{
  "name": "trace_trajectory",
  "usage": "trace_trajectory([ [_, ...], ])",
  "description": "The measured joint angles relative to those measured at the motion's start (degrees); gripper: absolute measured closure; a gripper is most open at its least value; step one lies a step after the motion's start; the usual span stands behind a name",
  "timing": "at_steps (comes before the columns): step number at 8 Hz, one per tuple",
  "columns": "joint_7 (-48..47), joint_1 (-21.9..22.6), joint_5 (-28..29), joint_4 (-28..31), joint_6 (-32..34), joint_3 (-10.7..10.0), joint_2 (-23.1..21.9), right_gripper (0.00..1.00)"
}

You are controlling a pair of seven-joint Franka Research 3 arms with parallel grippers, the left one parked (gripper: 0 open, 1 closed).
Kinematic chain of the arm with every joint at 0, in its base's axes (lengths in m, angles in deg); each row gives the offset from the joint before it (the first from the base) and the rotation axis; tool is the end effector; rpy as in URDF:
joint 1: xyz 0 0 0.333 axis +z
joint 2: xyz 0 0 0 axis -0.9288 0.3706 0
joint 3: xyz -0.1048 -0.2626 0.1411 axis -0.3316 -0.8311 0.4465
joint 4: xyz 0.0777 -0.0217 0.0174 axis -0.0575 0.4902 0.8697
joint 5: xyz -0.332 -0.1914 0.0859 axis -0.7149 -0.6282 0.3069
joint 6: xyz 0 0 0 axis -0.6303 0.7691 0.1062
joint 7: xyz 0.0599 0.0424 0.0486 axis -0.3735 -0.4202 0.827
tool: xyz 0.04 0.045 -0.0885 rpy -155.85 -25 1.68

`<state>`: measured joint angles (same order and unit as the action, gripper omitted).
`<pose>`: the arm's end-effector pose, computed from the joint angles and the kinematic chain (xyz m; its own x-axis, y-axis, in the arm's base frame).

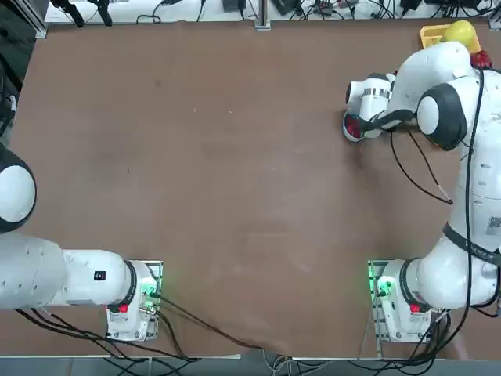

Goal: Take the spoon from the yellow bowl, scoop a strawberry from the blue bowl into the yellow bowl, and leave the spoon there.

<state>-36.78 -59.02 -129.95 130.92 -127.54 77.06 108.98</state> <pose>0.5668 -0.0047 0.1099 0.9839 -0.1525 0.0929 -0.1159 -0.1490 0.9820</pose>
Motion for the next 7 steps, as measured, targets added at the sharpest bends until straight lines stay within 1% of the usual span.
trace_trajectory([
  [2, 4.48, 0.35, 3.84, -1.26, 0.28, 0.20, -4.48, 0.89],
  [4, 12.43, 1.58, 8.29, -2.18, 0.98, 0.68, -10.64, 0.89],
  [7, 22.29, 5.97, 16.60, -3.58, 3.09, 1.00, -17.56, 0.89],
])
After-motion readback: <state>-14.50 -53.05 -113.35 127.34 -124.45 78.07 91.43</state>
